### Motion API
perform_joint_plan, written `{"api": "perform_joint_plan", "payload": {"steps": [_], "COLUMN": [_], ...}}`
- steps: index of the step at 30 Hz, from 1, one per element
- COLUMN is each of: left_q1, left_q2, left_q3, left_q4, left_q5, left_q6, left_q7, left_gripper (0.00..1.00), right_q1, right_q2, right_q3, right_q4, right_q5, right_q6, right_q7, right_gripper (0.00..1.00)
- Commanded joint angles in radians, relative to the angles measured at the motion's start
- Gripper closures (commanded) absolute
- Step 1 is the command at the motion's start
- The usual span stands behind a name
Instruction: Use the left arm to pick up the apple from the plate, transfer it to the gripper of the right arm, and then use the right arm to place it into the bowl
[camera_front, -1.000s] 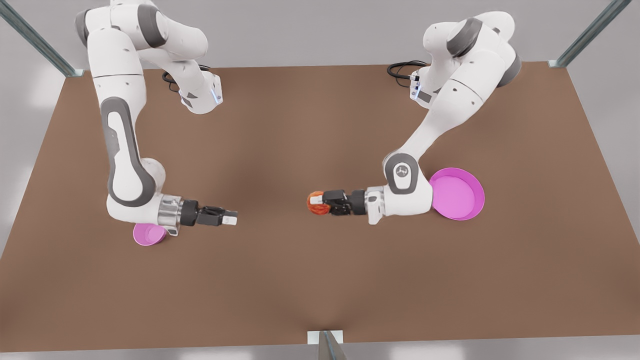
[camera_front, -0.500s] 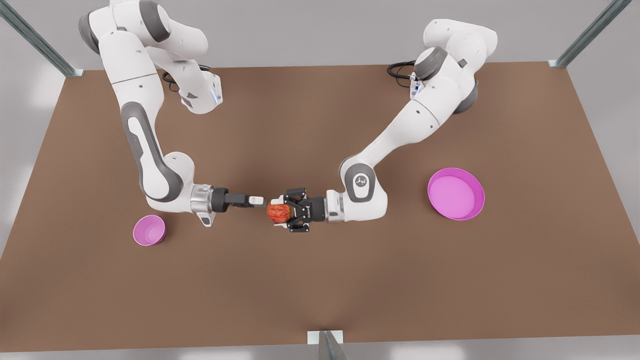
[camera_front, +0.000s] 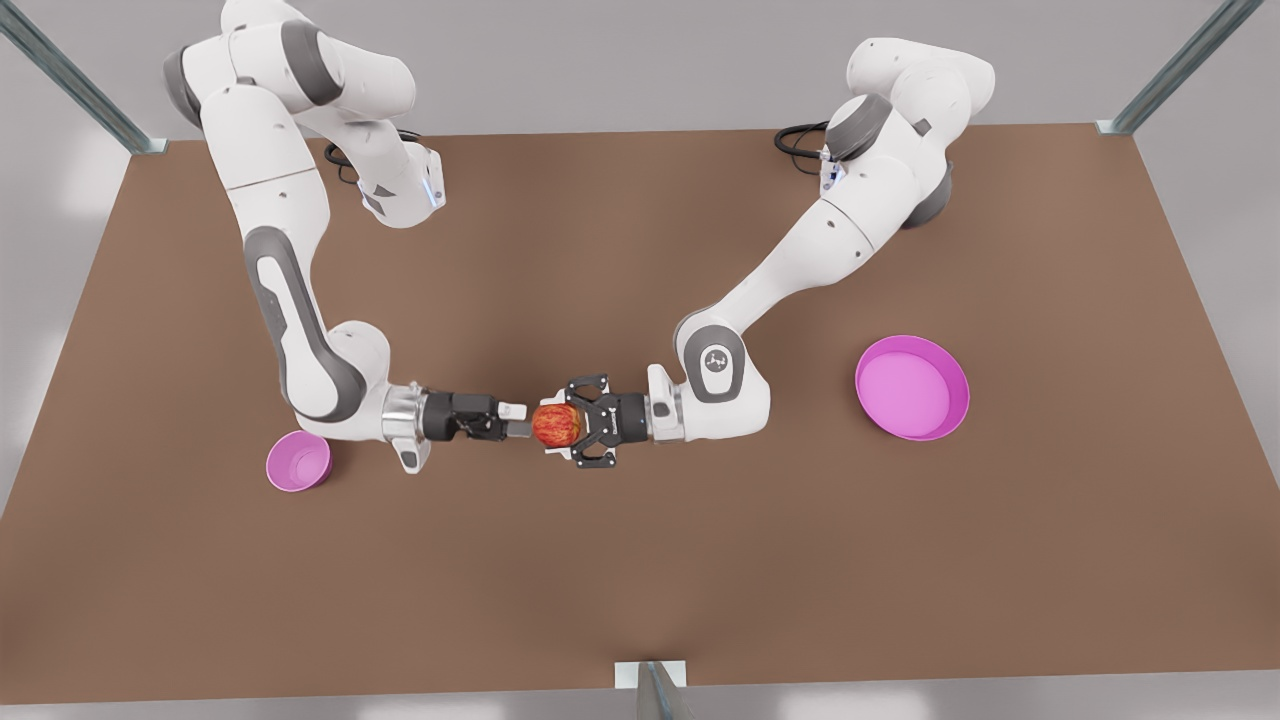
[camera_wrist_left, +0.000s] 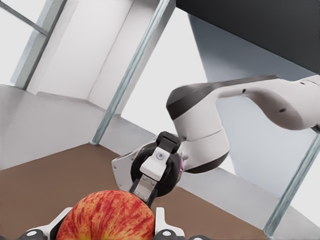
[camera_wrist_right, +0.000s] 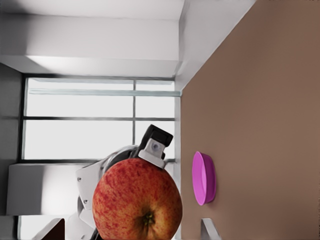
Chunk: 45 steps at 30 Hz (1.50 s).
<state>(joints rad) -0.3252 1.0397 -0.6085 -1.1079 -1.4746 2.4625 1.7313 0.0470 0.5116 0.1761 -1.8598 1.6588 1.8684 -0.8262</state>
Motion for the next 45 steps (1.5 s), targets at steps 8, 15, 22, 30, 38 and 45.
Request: {"api": "perform_joint_plan", "payload": {"steps": [8, 15, 22, 30, 38, 45], "left_q1": [-0.017, -0.029, -0.034, -0.034, -0.034, -0.032], "left_q2": [0.006, 0.017, 0.022, 0.022, 0.022, 0.022], "left_q3": [-0.002, -0.004, -0.002, -0.001, -0.001, 0.001], "left_q4": [0.0, 0.017, 0.019, 0.019, 0.019, 0.014], "left_q5": [0.0, 0.0, 0.0, 0.0, 0.0, 0.0], "left_q6": [0.021, 0.033, 0.035, 0.038, 0.041, 0.039], "left_q7": [0.261, 0.261, 0.261, 0.261, 0.261, 0.254], "left_gripper": [0.21, 0.21, 0.21, 0.21, 0.21, 0.0], "right_q1": [0.01, 0.042, 0.042, 0.034, 0.036, 0.034], "right_q2": [0.051, 0.059, 0.057, 0.053, 0.051, 0.048], "right_q3": [0.0, 0.0, 0.016, 0.043, 0.043, 0.045], "right_q4": [0.074, 0.073, 0.056, 0.048, 0.048, 0.048], "right_q5": [0.004, 0.004, 0.003, 0.003, 0.003, 0.003], "right_q6": [0.025, 0.046, 0.043, 0.046, 0.046, 0.044], "right_q7": [-0.156, -0.149, -0.149, -0.148, -0.149, -0.148], "right_gripper": [0.0, 0.0, 0.0, 0.0, 0.25, 0.24]}}
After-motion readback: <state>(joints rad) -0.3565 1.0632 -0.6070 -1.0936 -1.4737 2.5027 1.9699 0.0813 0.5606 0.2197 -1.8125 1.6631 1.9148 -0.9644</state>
